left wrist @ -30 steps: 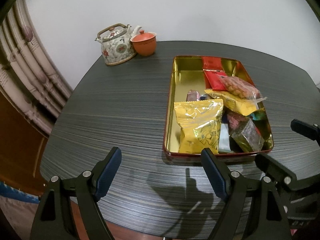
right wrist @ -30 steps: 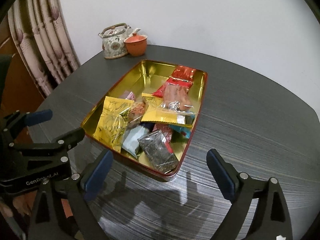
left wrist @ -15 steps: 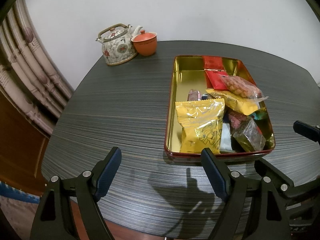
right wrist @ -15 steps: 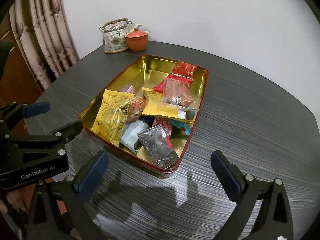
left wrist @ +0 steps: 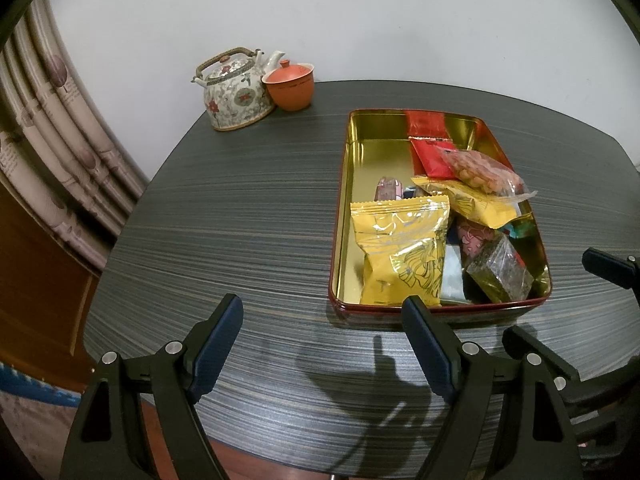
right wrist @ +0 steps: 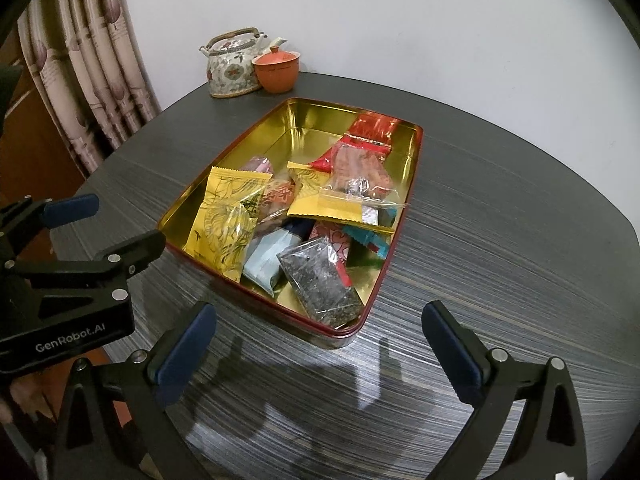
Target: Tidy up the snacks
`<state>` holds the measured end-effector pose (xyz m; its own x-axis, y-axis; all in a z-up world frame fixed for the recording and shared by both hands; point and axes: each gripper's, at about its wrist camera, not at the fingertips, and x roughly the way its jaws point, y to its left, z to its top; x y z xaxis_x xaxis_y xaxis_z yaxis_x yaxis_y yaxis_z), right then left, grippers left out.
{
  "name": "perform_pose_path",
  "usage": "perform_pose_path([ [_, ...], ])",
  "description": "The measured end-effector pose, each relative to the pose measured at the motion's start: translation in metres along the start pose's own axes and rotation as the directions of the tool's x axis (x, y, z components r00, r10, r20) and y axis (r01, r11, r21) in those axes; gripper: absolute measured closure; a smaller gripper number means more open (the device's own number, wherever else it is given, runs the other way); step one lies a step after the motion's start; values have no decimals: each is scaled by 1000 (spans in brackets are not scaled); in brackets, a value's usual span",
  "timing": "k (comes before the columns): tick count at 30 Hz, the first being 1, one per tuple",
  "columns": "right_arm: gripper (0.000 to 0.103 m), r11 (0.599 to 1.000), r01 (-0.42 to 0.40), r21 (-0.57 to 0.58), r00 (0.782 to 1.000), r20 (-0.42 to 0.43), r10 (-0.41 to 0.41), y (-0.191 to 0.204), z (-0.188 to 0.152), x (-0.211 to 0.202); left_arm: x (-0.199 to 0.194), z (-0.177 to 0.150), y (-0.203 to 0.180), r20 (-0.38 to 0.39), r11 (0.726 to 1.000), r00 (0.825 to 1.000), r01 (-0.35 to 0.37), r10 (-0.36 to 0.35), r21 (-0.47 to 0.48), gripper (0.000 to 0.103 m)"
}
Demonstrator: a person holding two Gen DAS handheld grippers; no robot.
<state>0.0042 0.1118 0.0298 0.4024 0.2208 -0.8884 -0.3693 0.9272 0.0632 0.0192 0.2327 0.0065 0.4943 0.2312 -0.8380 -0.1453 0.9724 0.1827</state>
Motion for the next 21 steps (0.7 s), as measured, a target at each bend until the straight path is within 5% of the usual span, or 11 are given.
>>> perform_pose_path([
  [21,1,1000,-6,-8,1000,-13,6,2,-4,3,2,-2,1,4,1000,1000,-11,11,3,21],
])
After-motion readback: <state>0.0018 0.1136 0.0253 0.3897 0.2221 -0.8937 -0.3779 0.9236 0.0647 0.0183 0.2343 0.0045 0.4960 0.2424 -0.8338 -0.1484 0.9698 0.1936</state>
